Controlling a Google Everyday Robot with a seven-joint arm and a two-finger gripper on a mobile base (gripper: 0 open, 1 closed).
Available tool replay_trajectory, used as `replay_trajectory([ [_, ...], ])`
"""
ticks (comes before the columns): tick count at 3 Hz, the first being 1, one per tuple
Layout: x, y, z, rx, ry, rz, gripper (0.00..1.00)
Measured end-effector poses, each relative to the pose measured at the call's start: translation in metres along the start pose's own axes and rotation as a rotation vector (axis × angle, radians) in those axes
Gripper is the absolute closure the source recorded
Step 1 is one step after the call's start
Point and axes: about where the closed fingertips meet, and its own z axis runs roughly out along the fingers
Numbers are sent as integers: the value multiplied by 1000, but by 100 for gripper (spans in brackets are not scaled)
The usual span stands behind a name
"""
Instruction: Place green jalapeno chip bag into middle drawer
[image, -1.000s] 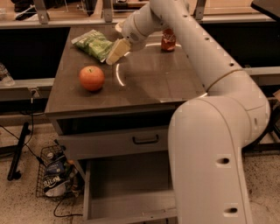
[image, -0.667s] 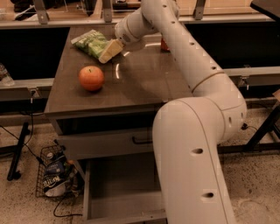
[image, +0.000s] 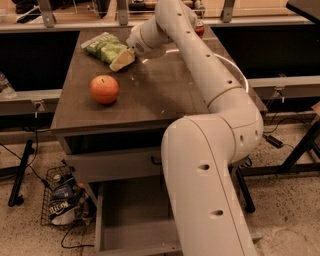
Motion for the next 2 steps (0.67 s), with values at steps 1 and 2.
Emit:
replay_trajectory([
  [1,6,1,2,-11,7,18,47],
  [2,17,6,-2,-33,23,39,71],
])
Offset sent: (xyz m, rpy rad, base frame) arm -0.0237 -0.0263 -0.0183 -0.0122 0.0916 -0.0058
